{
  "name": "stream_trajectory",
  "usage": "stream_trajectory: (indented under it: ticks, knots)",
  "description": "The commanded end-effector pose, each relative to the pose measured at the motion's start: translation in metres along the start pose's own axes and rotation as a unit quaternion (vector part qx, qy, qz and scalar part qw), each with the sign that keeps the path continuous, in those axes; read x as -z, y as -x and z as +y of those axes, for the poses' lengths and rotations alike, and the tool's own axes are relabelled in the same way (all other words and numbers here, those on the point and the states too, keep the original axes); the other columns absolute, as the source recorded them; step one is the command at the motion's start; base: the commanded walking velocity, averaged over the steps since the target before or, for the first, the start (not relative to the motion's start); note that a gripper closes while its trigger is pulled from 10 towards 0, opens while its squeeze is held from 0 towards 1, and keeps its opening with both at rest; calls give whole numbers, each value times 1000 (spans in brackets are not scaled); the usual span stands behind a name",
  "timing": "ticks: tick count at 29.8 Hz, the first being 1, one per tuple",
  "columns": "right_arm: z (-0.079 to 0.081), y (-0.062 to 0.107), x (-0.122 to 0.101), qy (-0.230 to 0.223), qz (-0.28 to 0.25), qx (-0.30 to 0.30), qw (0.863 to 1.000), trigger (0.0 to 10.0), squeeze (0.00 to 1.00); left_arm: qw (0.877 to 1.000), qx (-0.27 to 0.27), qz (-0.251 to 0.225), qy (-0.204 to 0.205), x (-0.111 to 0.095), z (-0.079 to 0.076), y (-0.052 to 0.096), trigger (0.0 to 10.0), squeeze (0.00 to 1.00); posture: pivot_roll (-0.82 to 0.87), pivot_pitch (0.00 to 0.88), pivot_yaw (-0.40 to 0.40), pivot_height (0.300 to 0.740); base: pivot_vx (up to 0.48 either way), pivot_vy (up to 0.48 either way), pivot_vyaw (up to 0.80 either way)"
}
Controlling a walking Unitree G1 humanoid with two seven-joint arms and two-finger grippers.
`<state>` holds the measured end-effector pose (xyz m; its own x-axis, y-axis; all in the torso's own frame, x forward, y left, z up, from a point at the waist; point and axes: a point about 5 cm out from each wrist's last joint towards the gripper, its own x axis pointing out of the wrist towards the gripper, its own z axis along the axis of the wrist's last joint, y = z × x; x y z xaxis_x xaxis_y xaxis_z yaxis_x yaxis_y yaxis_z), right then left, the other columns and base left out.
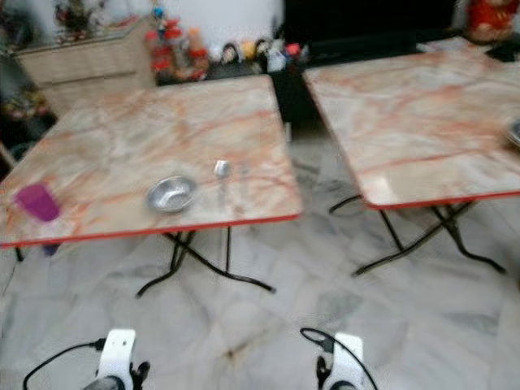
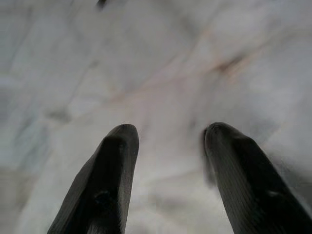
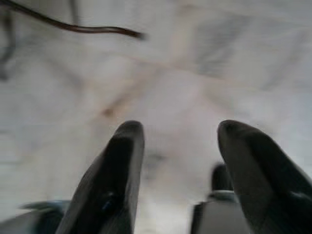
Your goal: Setting the table
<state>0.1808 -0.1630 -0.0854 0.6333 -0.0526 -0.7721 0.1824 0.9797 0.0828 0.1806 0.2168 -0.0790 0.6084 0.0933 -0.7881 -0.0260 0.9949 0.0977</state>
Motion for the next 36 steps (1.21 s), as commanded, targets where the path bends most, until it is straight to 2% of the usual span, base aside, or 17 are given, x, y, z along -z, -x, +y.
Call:
stream_trajectory:
  ticks: [1,30,36]
  knots:
    - [-8,0,-2,2,-5,9,1000,10000,0,1000,3,-10,-1,-8,-3,-2,10000,0,18,0,103,740,0,480,0]
    - [-5,-1,-4,13,-6,0,1000,10000,0,1000,-4,-13,1,-9,-6,-2,10000,0,21,0,99,740,0,14,0]
    - [-4,-1,-5,23,-8,-4,1000,10000,0,1000,-3,-12,1,-9,-6,-2,10000,0,20,0,97,740,0,0,592]
